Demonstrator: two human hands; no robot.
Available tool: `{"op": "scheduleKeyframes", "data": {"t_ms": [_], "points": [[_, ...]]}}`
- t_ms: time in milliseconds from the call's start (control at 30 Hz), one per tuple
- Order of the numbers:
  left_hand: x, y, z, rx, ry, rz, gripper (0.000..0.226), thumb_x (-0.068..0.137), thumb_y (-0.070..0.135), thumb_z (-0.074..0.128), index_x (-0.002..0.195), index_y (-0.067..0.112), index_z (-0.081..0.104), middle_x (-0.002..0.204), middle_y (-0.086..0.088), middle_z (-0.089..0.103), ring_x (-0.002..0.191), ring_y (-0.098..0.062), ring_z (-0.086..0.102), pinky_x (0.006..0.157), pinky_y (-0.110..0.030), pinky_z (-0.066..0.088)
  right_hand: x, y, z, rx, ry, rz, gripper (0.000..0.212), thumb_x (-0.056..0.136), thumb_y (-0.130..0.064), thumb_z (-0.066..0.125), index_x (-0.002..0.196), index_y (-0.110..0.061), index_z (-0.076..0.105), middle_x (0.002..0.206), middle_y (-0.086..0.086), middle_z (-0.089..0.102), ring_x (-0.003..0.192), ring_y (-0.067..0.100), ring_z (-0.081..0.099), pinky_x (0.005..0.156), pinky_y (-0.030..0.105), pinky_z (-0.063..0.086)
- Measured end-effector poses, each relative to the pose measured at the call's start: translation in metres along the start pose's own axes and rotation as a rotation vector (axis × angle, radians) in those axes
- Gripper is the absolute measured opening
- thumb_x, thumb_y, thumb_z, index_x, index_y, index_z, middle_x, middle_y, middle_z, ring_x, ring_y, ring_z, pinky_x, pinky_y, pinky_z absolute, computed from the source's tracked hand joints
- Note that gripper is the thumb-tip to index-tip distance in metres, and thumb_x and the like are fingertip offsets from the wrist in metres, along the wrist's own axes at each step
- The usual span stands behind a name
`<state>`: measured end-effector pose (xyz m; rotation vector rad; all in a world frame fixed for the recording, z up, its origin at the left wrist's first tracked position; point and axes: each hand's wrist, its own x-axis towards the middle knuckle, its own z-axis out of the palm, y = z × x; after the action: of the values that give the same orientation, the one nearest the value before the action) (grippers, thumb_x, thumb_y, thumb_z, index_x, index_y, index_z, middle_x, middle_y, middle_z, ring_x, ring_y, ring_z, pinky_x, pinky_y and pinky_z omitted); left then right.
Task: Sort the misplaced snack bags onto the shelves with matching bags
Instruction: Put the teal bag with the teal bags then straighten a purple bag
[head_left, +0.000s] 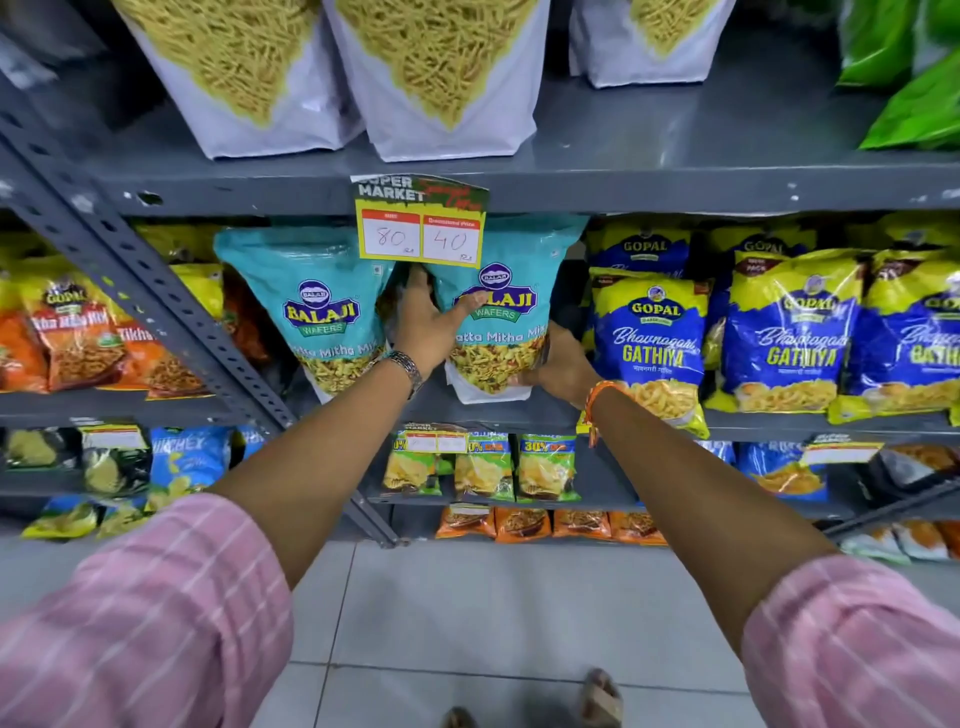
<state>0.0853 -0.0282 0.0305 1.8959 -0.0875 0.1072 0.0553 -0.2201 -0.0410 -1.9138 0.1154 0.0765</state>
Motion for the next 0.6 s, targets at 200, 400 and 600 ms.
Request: {"op": "scheduleKeyframes", "data": {"t_ms": [200,400,600], "points": [[0.003,-0.012,0.004,-0.007,-0.019,0.025,0.069,0.083,0.018,0.084,0.139,-0.001,0.048,0.138,-0.017,0.065,0.128,-0.029,0.063,0.108,-0.052,0.052,0.006,0.018,0.001,0.052,-0.005,0.002,0.088,0.064,0.013,0.088,0.142,0.004,0.047,0.137,0.021,0.063,0.128,0.026,0.057,0.107,0.041,0.049],[0.000,-0.032,0.006,-0.075,-0.054,-0.032,0.072,0.081,0.013,0.085,0.140,0.005,0.045,0.128,0.000,0.066,0.111,0.000,0.067,0.088,-0.020,0.059,0.007,0.029,0.002,0.064,0.028,0.006,0.094,0.062,0.004,0.093,0.142,-0.004,0.045,0.130,0.005,0.063,0.125,0.018,0.054,0.103,0.038,0.049],[-0.023,-0.069,0.009,-0.106,-0.147,-0.154,0.057,0.091,0.017,0.075,0.141,0.011,0.046,0.124,0.006,0.064,0.114,-0.019,0.068,0.099,-0.037,0.059,0.011,0.044,0.005,0.081,0.015,0.022,0.084,0.070,0.007,0.087,0.143,-0.003,0.045,0.141,0.018,0.060,0.139,0.032,0.050,0.114,0.057,0.044]]}}
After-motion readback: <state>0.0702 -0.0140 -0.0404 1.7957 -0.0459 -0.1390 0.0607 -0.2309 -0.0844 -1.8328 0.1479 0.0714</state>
